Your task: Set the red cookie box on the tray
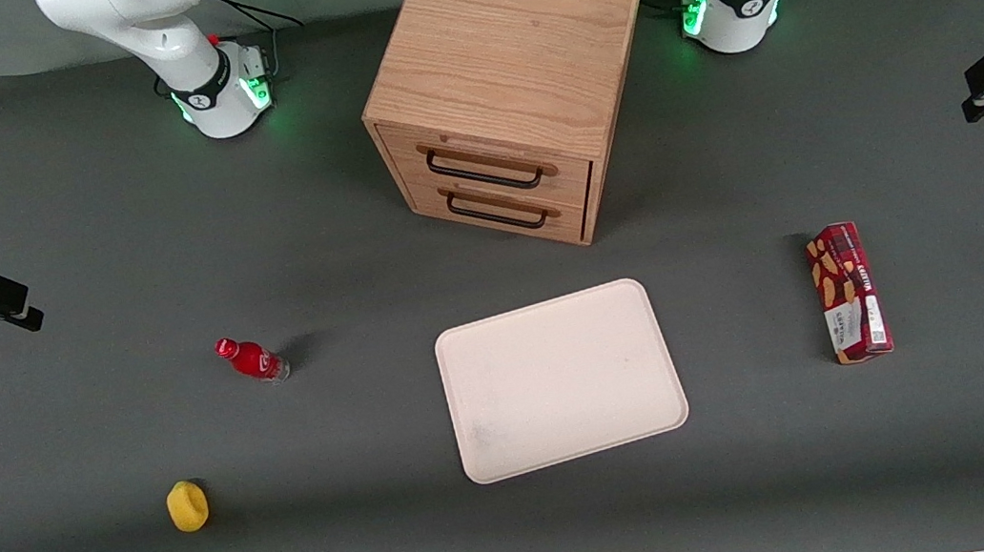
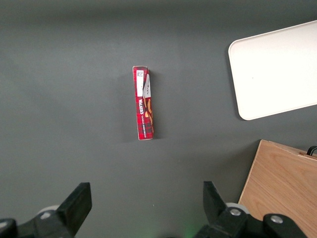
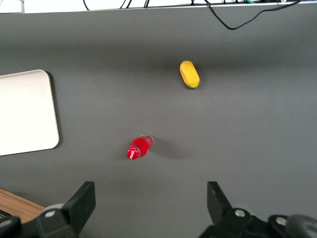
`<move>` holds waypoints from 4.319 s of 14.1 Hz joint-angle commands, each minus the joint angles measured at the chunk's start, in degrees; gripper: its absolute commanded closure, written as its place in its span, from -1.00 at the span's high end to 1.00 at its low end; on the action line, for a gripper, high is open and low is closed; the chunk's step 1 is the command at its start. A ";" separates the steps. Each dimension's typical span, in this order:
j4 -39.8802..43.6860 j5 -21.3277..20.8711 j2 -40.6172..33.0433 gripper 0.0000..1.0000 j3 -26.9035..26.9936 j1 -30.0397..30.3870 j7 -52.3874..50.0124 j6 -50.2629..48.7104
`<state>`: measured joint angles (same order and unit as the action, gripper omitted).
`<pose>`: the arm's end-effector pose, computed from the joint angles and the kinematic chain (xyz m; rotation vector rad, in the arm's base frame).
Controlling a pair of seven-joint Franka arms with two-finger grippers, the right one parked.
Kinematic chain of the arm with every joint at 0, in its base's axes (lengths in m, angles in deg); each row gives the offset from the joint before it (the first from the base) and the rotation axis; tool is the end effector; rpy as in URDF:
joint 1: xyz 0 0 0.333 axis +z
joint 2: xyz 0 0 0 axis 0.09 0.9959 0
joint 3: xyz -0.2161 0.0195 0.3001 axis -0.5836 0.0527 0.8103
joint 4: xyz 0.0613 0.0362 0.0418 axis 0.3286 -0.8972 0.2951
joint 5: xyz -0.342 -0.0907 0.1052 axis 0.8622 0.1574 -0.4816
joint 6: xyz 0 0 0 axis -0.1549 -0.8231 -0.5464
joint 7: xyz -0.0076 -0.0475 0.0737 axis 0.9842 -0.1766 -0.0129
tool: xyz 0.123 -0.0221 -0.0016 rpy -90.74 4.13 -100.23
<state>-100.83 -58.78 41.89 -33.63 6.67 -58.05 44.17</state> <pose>0.5449 -0.0142 0.7156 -3.1359 0.1295 0.0196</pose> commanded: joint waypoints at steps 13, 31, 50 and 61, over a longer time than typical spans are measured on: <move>-1.36 -1.04 -0.66 1.00 0.49 -0.37 -0.50 0.02; -26.99 -0.78 8.57 1.00 0.49 0.34 -1.02 30.56; -3.51 0.86 28.33 -1.00 0.40 -10.10 -20.15 25.36; 0.40 2.56 40.30 -1.00 0.49 -24.18 -38.20 39.66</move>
<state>-102.55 -56.44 81.21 -34.17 -16.41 -95.36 84.21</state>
